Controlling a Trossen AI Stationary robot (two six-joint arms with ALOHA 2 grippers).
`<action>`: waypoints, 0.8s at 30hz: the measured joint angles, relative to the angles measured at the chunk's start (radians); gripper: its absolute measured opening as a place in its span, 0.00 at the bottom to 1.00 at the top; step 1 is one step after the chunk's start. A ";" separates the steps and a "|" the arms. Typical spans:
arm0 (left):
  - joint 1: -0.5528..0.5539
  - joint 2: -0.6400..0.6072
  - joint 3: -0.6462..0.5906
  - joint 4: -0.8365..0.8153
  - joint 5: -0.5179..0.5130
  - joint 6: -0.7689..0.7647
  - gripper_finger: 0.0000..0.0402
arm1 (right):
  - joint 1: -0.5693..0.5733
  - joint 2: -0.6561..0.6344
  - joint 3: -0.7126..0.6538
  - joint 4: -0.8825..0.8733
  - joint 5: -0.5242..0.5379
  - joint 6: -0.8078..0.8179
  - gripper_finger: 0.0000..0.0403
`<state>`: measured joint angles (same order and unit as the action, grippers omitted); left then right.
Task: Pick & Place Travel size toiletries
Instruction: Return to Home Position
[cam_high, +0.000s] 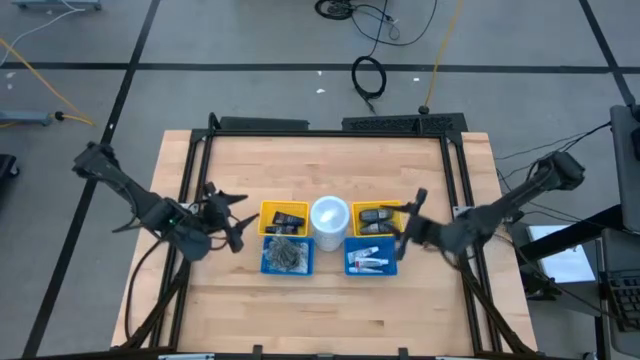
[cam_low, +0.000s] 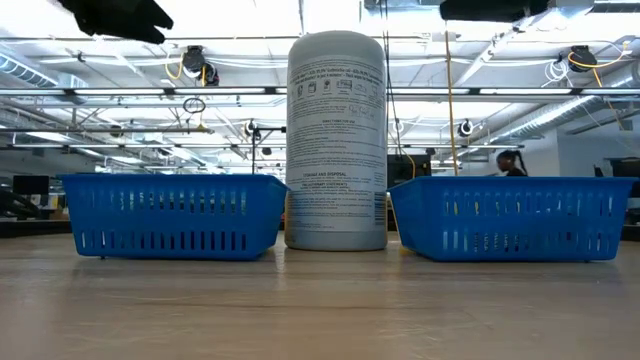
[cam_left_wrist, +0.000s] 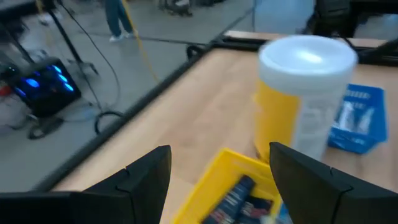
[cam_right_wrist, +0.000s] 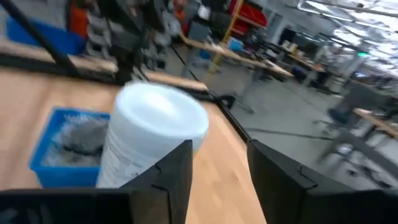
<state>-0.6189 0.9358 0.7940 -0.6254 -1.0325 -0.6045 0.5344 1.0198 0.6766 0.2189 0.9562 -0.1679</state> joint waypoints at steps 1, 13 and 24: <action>0.011 -0.012 0.000 0.000 -0.008 0.025 0.67 | -0.008 -0.045 -0.024 0.017 -0.028 0.000 0.35; 0.194 -0.249 -0.138 0.223 0.105 0.320 0.67 | -0.104 -0.576 -0.219 0.110 -0.067 -0.154 0.33; 0.361 -0.641 -0.440 0.419 0.318 0.443 0.67 | -0.105 -0.783 -0.318 0.095 -0.068 -0.163 0.33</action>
<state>-0.2579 0.2952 0.3545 -0.2068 -0.7149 -0.1612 0.4294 0.2365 0.3584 0.3140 0.8878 -0.3313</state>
